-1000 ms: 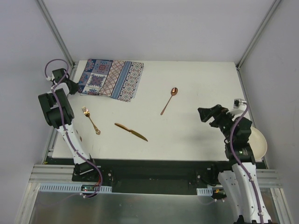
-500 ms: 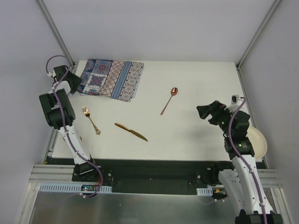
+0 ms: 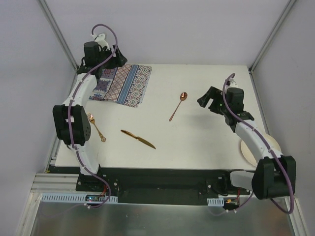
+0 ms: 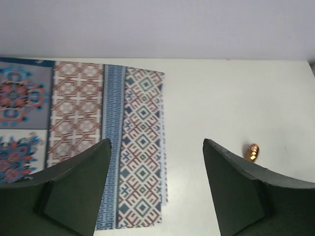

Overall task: Set the dinner table for one person
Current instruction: Pick up the spoon from the center of the board.

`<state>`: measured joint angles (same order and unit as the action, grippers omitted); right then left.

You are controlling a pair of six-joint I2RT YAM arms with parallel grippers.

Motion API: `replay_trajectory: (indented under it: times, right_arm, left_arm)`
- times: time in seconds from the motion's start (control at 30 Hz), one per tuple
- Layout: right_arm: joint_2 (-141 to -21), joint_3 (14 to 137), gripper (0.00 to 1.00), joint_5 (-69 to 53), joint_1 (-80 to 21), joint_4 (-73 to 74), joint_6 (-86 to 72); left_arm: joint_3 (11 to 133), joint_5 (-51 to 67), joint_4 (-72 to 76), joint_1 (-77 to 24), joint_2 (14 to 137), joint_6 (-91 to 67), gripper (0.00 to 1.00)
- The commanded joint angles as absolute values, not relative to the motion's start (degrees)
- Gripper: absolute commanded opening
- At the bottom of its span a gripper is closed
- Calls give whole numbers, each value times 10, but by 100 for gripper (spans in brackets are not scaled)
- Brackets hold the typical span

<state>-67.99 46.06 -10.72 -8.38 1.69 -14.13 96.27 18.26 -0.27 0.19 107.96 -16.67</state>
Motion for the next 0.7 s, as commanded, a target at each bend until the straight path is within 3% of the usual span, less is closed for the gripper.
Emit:
replay_trajectory:
  times: [0.0,0.3,0.67]
  right_arm:
    - [-775,535,92,-105,-94,-50,-120]
    - [-1024,684,85,-154,-108,-72,-127]
    - [-1167,829,85,-179,-110,-49,-122]
  left_arm:
    - [943,290,-13,-26,1045,-104,75]
    - [868,272,-15,-106,996,-64,75]
    - [843,284,-16,-129,964,-44,77]
